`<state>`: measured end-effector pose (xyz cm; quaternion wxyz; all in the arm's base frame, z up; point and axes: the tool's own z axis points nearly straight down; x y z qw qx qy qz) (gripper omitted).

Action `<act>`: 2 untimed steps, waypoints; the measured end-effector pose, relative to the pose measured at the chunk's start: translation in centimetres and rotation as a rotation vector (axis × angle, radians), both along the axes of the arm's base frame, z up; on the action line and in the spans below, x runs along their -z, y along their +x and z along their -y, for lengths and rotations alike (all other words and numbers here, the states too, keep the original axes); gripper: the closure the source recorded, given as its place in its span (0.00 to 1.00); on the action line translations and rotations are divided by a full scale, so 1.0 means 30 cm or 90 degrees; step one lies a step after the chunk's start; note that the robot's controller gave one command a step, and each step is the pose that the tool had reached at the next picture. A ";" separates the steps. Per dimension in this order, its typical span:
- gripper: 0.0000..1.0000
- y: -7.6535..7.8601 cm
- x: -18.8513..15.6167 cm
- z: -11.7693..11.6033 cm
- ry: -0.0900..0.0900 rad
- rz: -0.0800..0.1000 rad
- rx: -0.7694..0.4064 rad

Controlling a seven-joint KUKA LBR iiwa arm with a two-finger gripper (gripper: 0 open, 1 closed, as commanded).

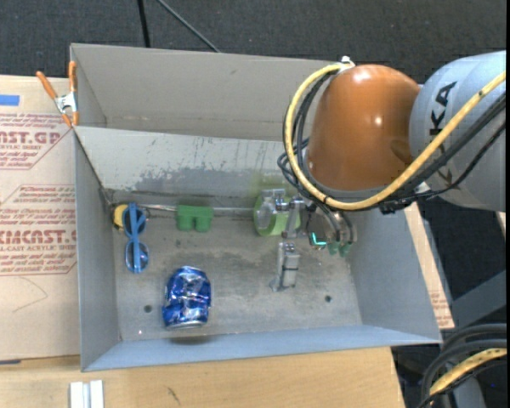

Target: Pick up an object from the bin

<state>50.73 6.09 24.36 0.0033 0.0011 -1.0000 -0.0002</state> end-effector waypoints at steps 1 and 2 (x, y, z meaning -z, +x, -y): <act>0.00 0.005 0.382 -0.262 0.001 0.000 -0.092; 0.00 -0.056 0.591 -0.352 0.001 0.003 -0.124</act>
Offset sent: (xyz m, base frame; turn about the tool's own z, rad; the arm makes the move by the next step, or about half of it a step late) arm 0.0037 0.0756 -0.1100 -0.1388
